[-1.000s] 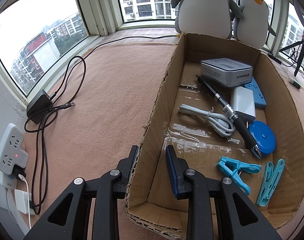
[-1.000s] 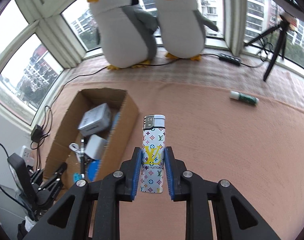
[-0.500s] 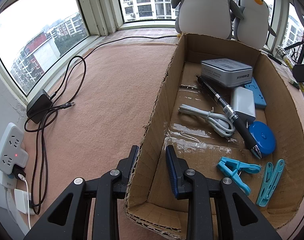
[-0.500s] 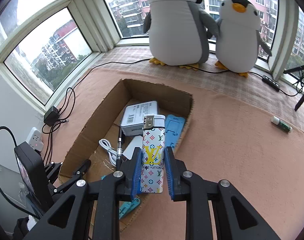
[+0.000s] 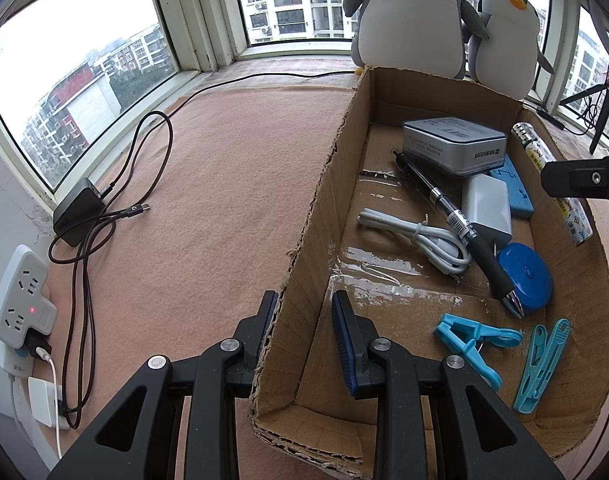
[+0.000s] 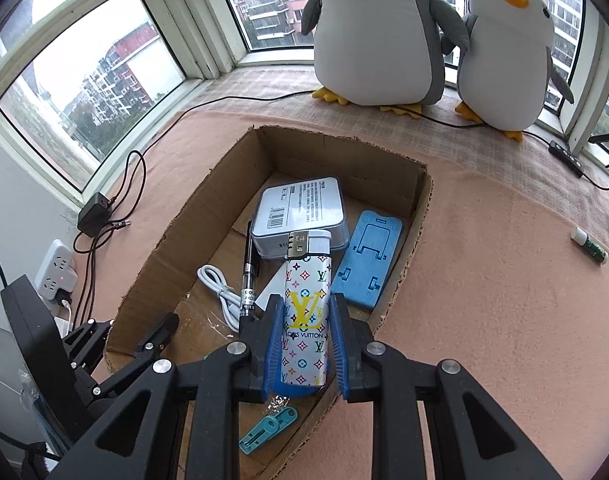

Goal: Organize rigid objects
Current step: 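Carry the patterned lighter into the box and release it, then move the right gripper to the green-white glue stick and grasp it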

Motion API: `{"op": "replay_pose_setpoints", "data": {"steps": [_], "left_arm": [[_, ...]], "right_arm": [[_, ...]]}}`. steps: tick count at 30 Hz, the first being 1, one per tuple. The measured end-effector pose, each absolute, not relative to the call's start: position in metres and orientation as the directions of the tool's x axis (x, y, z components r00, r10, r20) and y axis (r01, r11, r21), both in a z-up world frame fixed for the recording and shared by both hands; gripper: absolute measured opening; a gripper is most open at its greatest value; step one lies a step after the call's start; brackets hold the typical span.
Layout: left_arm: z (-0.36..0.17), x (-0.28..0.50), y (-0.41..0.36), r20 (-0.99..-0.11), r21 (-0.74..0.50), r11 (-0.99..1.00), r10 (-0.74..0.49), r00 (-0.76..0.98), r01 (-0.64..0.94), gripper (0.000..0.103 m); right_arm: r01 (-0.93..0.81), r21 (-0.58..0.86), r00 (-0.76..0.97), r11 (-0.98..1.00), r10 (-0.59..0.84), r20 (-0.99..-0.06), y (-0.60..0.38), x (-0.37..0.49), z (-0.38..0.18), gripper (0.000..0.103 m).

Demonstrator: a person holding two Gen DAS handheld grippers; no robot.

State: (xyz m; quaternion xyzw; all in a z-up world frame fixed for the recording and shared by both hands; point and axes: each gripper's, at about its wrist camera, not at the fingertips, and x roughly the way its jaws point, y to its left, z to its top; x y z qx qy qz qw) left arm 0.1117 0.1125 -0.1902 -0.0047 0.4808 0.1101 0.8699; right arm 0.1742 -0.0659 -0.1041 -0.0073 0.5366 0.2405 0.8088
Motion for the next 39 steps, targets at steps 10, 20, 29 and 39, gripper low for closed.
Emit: {"op": "replay_pose_setpoints", "data": {"steps": [10,20,29,39], "left_arm": [[-0.190,0.112,0.113,-0.837,0.098,0.976,0.187,0.514,-0.196,0.029],[-0.190,0.112,0.113,-0.837,0.097,0.976,0.187,0.514,-0.196,0.029],[-0.190,0.113,0.114,-0.837,0.101,0.976,0.188,0.514,-0.194,0.029],[-0.191,0.114,0.113,-0.838,0.107,0.976,0.192,0.512,-0.192,0.029]], "right_arm": [[-0.397,0.243,0.306,0.885,0.377,-0.874,-0.065,0.175,-0.107,0.025],[-0.391,0.268,0.313,0.880,0.401,-0.861,-0.073,0.169,-0.100,0.034],[-0.354,0.272,0.365,0.895,0.400,-0.840,-0.107,0.164,-0.086,0.041],[-0.271,0.281,0.432,0.921,0.377,-0.819,-0.179,0.172,-0.076,0.041]]}}
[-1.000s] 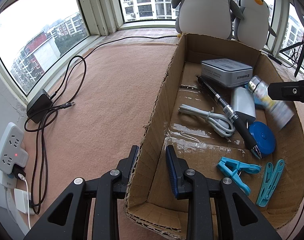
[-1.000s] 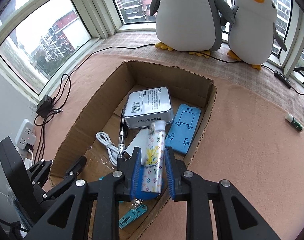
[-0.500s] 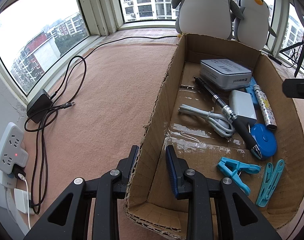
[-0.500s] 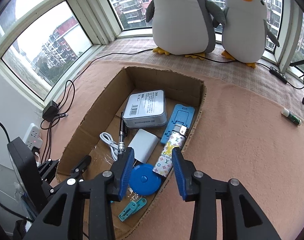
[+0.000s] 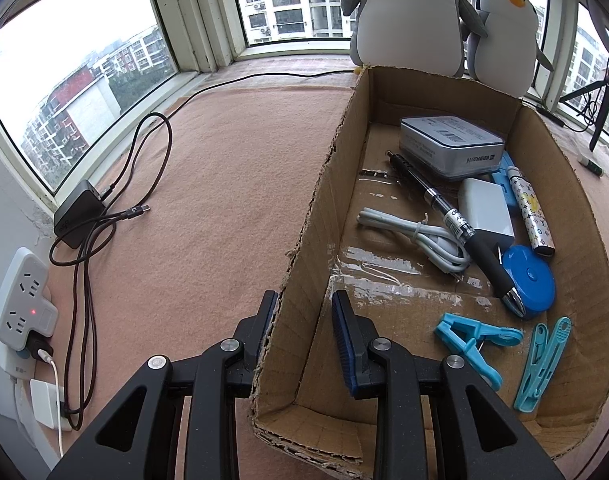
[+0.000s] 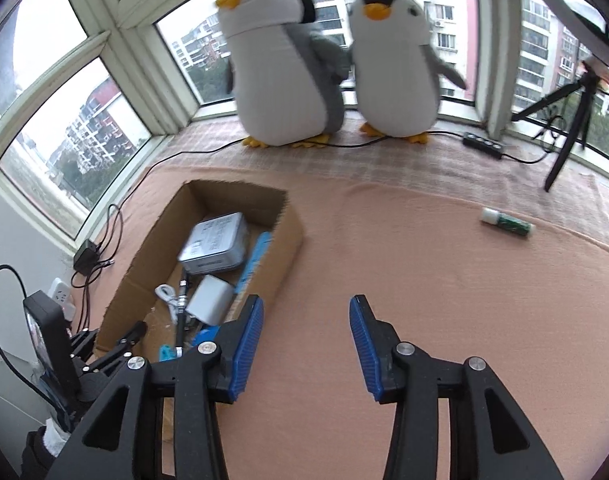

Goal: Organize rigid objects
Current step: 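Move the right gripper to the green-white glue stick and grasp it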

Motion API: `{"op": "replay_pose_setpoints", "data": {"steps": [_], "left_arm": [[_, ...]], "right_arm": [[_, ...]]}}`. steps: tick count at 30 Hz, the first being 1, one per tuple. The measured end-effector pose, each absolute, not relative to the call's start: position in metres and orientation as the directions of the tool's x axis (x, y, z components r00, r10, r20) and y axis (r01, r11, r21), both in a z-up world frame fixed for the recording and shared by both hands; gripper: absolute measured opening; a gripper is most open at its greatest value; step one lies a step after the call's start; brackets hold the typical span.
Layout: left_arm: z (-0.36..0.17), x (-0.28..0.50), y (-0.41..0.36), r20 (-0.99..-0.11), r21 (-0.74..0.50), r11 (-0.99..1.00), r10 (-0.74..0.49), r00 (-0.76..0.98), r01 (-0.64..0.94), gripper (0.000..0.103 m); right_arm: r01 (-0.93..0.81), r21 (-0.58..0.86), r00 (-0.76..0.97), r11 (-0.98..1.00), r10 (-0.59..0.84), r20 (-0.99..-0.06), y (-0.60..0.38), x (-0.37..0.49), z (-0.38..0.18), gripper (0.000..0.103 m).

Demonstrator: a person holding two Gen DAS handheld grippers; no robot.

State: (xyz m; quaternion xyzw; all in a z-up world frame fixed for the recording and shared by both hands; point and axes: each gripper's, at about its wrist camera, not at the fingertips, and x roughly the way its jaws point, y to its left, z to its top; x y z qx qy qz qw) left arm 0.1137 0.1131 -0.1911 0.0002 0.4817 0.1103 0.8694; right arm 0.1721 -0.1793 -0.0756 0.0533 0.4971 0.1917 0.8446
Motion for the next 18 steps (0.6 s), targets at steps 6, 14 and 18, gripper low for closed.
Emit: {"op": "replay_pose_setpoints", "data": {"steps": [6,14,18], "left_arm": [[-0.191,0.113,0.113,-0.838,0.109,0.976,0.193,0.511,-0.190,0.029],[-0.191,0.112,0.113,-0.836,0.117,0.975,0.199,0.511,-0.188,0.029],[-0.191,0.112,0.111,-0.836,0.123,0.974,0.205,0.510,-0.189,0.030]], "right_arm": [[-0.230,0.264,0.451,0.937,0.343,-0.824,-0.226,0.184,-0.082,0.041],[-0.255,0.200,0.467,0.946,0.301,-0.831,-0.267,0.203,-0.099,0.048],[-0.272,0.185,0.467,0.944,0.297,-0.833,-0.281,0.215,-0.108,0.049]]}}
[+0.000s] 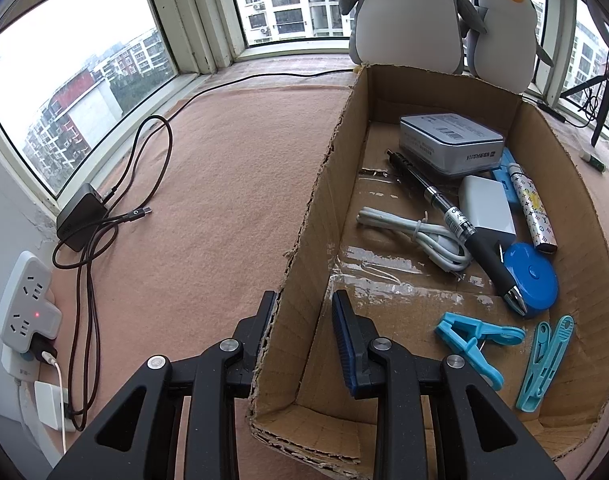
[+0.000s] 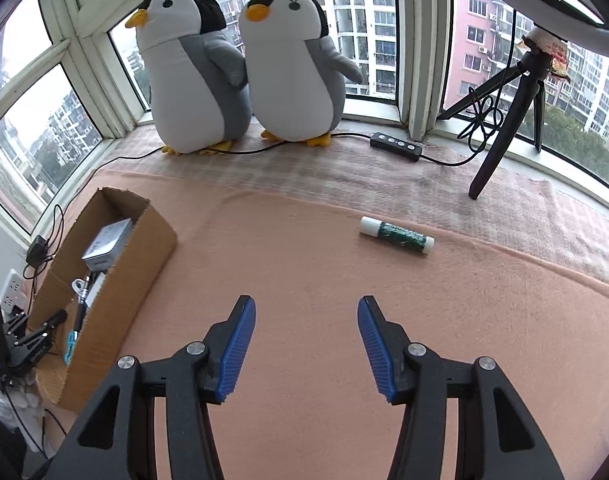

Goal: Organize rigid objects
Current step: 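Move the right gripper to the green-white glue stick and grasp it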

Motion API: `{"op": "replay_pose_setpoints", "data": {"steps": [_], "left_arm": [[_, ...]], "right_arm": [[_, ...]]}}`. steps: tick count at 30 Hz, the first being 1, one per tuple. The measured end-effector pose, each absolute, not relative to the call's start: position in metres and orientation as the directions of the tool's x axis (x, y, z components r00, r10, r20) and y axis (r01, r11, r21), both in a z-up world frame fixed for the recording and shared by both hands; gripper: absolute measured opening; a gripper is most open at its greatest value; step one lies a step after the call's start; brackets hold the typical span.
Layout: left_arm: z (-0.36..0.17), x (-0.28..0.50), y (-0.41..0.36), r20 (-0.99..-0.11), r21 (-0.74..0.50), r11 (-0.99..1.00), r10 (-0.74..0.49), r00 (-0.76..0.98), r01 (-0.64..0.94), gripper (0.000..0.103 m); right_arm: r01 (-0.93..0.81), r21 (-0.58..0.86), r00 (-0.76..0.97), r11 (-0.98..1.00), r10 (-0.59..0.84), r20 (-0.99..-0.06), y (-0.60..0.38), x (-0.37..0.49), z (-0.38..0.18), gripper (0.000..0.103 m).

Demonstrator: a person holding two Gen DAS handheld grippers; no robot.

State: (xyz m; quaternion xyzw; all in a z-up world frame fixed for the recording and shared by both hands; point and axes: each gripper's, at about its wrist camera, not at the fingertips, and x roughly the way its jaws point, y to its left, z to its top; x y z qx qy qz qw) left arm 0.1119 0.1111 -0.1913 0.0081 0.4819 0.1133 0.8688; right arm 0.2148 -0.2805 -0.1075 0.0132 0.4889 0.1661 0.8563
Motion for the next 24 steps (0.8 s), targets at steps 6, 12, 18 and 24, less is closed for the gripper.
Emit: {"op": "replay_pose_setpoints", "data": {"steps": [6,12,18,24], "left_arm": [[-0.191,0.113,0.109,-0.836,0.136,0.973,0.215,0.505,-0.189,0.030],[-0.191,0.112,0.107,-0.834,0.146,0.971,0.224,0.504,-0.190,0.031],[-0.190,0.113,0.106,-0.834,0.153,0.969,0.232,0.501,-0.194,0.031],[-0.190,0.113,0.105,-0.833,0.163,0.967,0.240,0.499,-0.194,0.031]], "right_arm": [[-0.289,0.168,0.465,0.942,0.292,-0.836,-0.295,0.240,-0.119,0.049],[-0.309,0.135,0.445,0.941,0.269,-0.854,-0.300,0.269,-0.134,0.049],[-0.332,0.110,0.441,0.937,0.258,-0.860,-0.300,0.292,-0.143,0.049],[-0.364,0.085,0.428,0.928,0.247,-0.870,-0.296,0.310,-0.152,0.049]]}}
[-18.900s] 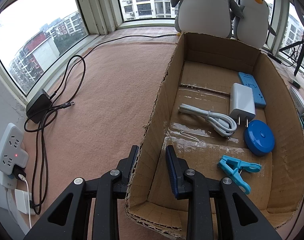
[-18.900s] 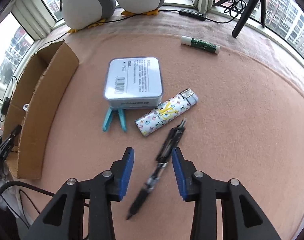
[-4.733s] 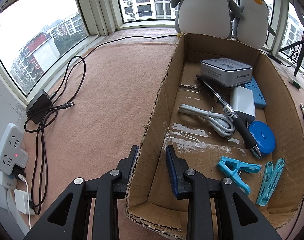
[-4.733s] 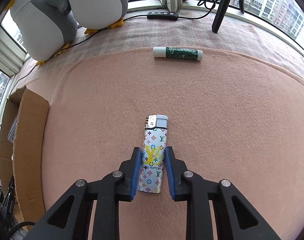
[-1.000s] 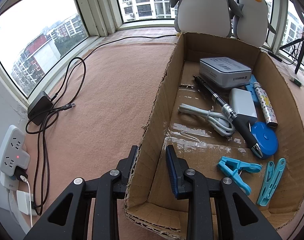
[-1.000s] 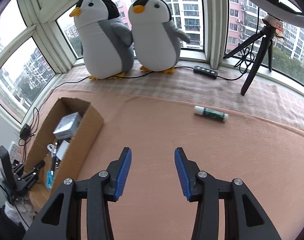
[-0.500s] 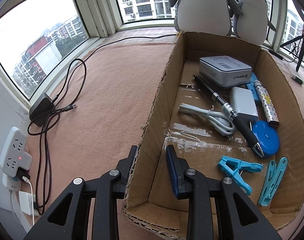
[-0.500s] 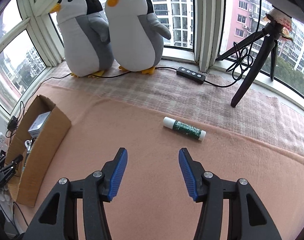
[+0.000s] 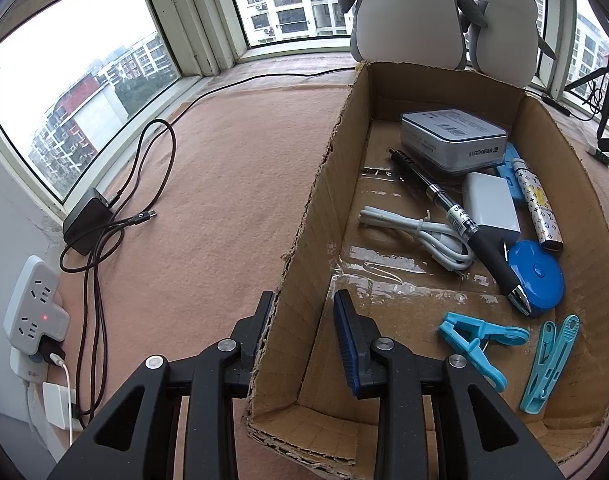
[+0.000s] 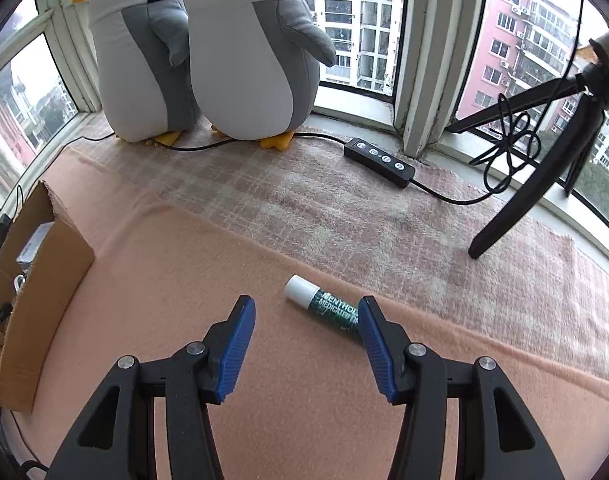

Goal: Organize rigid objects
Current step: 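Move the right gripper to the green-white glue stick and grasp it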

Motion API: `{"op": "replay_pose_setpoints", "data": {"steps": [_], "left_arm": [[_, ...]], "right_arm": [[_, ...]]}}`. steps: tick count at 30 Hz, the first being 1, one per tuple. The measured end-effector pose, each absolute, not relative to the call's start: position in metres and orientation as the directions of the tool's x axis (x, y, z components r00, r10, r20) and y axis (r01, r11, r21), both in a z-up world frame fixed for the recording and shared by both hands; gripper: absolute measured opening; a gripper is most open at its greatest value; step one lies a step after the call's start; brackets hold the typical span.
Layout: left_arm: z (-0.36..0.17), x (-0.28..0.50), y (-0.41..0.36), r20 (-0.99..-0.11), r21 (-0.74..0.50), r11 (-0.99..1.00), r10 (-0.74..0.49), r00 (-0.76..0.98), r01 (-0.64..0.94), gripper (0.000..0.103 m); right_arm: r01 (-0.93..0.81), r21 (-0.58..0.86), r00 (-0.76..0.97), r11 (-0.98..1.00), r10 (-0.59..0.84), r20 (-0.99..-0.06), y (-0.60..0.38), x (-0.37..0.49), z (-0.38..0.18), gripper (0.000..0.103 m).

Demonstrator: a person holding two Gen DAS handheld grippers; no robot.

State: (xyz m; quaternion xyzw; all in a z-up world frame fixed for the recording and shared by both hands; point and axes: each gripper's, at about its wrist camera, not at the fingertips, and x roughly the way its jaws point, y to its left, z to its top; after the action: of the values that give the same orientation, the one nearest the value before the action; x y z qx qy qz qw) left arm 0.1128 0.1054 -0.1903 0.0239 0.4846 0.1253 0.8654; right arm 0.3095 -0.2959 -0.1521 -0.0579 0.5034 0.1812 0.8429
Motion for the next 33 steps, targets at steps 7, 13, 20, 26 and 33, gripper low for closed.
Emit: {"op": "replay_pose_setpoints", "data": {"steps": [7,13,20,26,33], "left_arm": [[-0.190,0.113,0.105,-0.833,0.162,0.967,0.240,0.499,-0.194,0.032],[-0.190,0.113,0.105,-0.833,0.161,0.967,0.240,0.499,-0.196,0.032],[-0.191,0.113,0.105,-0.832,0.159,0.967,0.239,0.500,-0.197,0.032],[-0.191,0.113,0.105,-0.832,0.159,0.967,0.239,0.500,-0.198,0.031],[-0.191,0.113,0.106,-0.832,0.153,0.968,0.235,0.503,-0.200,0.031]], "right_arm": [[-0.370,0.091,0.399,0.925,0.247,-0.883,-0.298,0.322,-0.160,0.049],[-0.406,0.067,0.354,0.911,0.225,-0.908,-0.295,0.328,-0.168,0.049],[-0.446,0.046,0.306,0.894,0.201,-0.931,-0.288,0.321,-0.177,0.044],[-0.447,0.048,0.294,0.893,0.197,-0.935,-0.285,0.310,-0.177,0.038],[-0.367,0.057,0.277,0.929,0.167,-0.946,-0.291,0.298,-0.175,0.017]]}}
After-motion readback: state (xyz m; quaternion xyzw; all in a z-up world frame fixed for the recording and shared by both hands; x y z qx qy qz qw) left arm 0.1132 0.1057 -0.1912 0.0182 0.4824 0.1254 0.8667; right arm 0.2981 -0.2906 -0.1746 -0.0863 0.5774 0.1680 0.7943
